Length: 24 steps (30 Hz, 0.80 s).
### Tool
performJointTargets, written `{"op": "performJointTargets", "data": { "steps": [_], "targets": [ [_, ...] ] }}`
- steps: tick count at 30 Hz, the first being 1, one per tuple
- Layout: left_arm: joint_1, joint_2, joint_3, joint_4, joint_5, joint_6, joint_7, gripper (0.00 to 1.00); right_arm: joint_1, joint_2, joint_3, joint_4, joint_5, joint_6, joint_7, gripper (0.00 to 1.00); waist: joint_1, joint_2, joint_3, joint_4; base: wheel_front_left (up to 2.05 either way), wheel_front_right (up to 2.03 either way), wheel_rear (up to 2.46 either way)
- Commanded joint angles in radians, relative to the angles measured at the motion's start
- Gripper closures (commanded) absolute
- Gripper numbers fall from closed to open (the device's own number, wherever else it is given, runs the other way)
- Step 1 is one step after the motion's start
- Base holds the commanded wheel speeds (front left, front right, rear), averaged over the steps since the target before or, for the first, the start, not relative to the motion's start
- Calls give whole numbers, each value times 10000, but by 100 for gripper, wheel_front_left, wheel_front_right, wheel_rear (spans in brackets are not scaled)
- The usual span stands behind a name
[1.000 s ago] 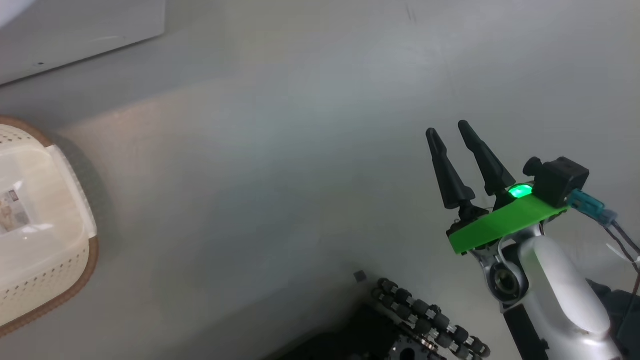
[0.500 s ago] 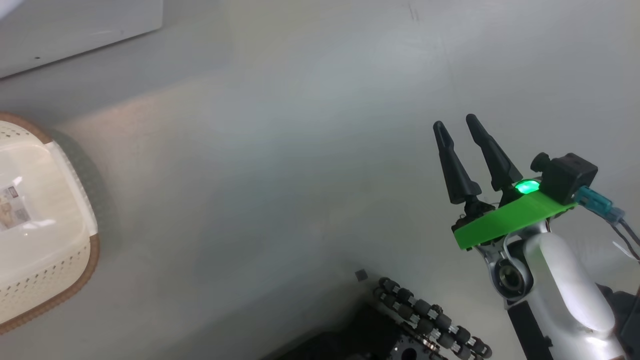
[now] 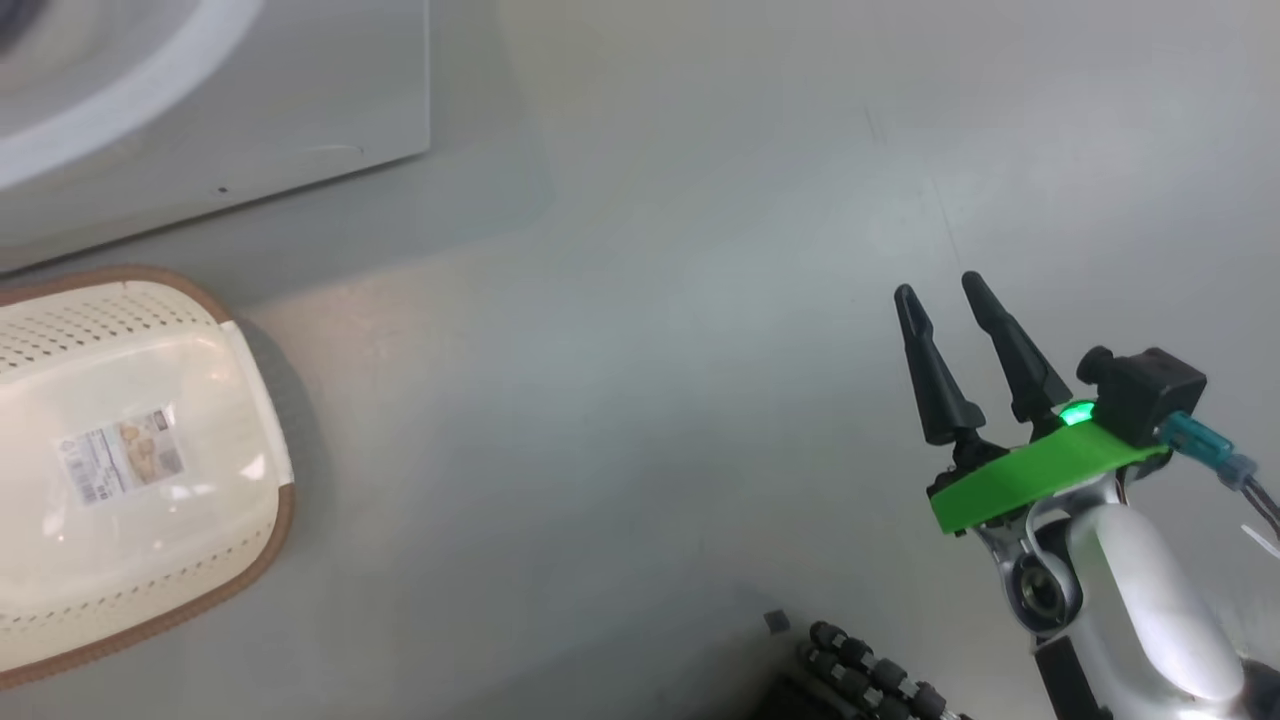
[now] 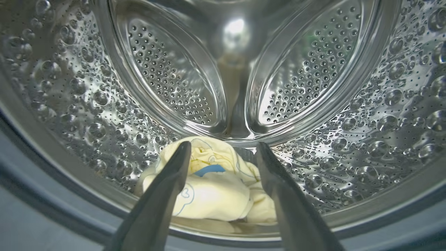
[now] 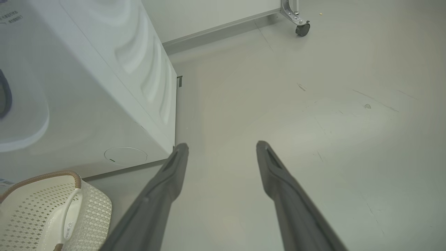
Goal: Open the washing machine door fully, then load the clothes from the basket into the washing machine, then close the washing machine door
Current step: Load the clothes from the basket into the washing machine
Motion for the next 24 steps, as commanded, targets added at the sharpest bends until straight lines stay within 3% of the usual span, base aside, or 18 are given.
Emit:
{"op": "performJointTargets", "data": {
  "steps": [1,9,24],
  "targets": [
    [263,438,245,-243,-92,28,-136,0,303,-121,77,-165,-89,-2,-86,0,0,-1,-553,244,0,0,0],
    [2507,-311,537,-1343,-172,240,-222,0,806,-121,-391,-382,-488,-2,248,0,0,-1,-1601,712,0,0,0],
    [8486,-2522,1110,-6325,579,863,-226,0,1858,-146,-1271,-1573,-1328,-2,1260,0,0,-1,-3492,1979,0,0,0]
  ]
}}
